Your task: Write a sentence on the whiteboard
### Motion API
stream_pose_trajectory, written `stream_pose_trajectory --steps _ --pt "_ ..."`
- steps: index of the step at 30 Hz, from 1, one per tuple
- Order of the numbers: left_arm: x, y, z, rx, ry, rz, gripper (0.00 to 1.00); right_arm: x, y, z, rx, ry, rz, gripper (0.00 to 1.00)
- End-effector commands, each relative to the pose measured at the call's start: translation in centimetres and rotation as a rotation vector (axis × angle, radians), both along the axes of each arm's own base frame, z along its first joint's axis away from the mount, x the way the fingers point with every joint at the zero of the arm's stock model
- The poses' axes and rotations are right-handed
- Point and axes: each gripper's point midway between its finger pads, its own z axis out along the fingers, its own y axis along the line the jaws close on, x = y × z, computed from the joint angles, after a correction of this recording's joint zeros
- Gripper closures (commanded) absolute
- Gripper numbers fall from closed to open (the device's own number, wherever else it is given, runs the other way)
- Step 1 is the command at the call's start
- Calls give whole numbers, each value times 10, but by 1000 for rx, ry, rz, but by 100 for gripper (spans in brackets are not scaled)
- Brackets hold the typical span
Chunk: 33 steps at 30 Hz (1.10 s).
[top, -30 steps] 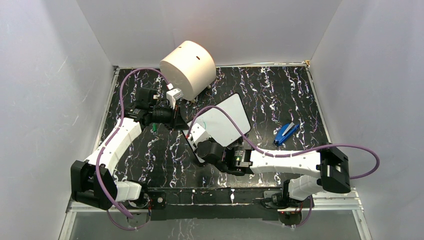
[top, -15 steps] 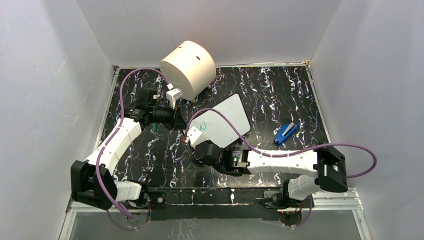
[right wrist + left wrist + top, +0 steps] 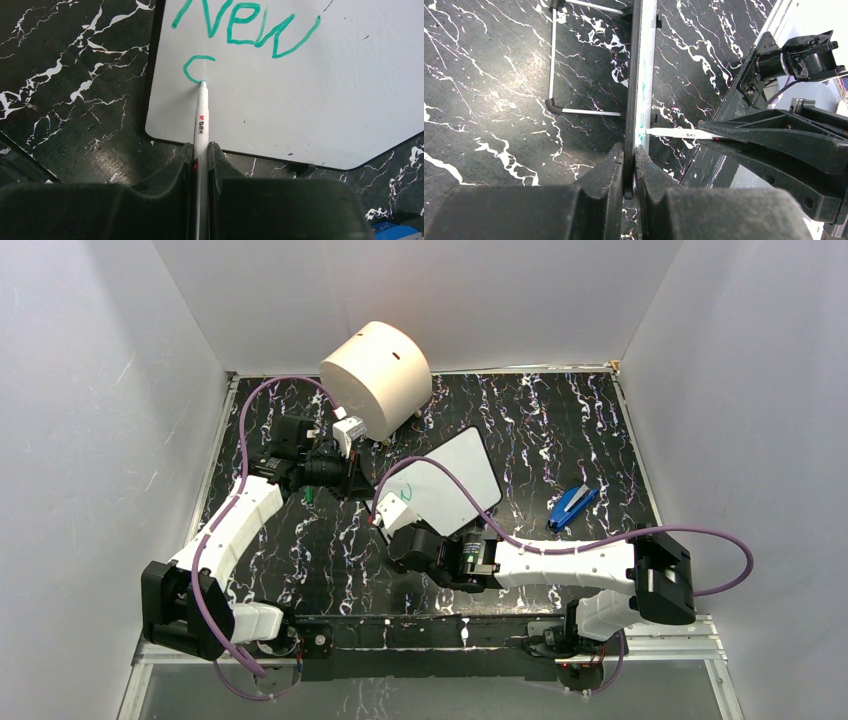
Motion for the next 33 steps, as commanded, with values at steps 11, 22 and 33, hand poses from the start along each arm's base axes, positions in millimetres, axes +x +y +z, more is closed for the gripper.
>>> stream_pose_trajectory --steps 11,22,33 --pt "1 11 -17 75 -14 22 100 15 15 38 152 -87 -48 100" --pt "1 12 -16 76 -20 25 100 17 20 42 168 -97 -46 100" --pt "3 13 -15 81 -26 31 100 13 11 43 158 -85 -36 100"
